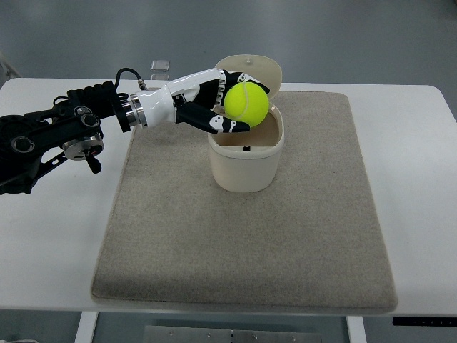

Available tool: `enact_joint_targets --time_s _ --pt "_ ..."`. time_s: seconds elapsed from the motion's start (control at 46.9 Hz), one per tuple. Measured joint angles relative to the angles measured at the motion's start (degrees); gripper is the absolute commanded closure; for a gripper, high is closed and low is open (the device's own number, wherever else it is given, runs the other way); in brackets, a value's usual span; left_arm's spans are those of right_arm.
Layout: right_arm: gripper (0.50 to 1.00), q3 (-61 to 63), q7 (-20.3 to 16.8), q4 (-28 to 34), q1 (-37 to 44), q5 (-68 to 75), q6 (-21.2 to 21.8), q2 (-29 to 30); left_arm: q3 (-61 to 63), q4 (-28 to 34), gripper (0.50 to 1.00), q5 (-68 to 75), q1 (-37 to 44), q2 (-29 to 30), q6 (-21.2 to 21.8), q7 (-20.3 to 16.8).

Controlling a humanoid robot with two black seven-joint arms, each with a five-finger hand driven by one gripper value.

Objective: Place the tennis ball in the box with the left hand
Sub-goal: 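Carry the ball over the open cream bin with the left hand, then open the left hand fingers to drop the ball into the bin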

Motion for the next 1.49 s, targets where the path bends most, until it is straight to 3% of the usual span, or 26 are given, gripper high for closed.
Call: enact_joint_targets --time_s 0.448,0.64,0.811,1.046,1.216,1.302,1.387,1.494 --pt "0.599 0.0 0.0 0.0 0.0 0.0 0.0 0.0 0.1 2.0 0.765 0.0 0.7 0.0 0.0 0.0" --pt "0.599 0.0 0.0 0.0 0.0 0.0 0.0 0.0 0.1 2.0 0.724 0.0 0.7 -0.1 0.0 0.0" --pt "0.599 0.0 0.0 0.0 0.0 0.0 0.0 0.0 -0.1 1.9 0.634 -0.2 0.7 0.0 0.0 0.0" --pt "0.599 0.0 0.0 0.0 0.0 0.0 0.0 0.0 -0.2 1.9 0.589 -0.7 0.7 0.4 0.2 -0.1" --pt "0.599 0.0 0.0 0.0 0.0 0.0 0.0 0.0 -0.3 1.6 0.613 -0.8 0.7 0.4 0.4 -0.1" --pt "0.599 0.0 0.0 0.0 0.0 0.0 0.0 0.0 -0.2 0.9 0.654 -0.7 0.6 0.4 0.4 -0.1" --pt "0.599 0.0 0.0 0.0 0.0 0.0 0.0 0.0 -0.2 -0.3 0.731 -0.5 0.6 0.4 0.5 -0.2" --pt "0.599 0.0 0.0 0.0 0.0 0.0 0.0 0.0 -0.1 -1.4 0.752 -0.2 0.6 0.3 1.7 -0.2"
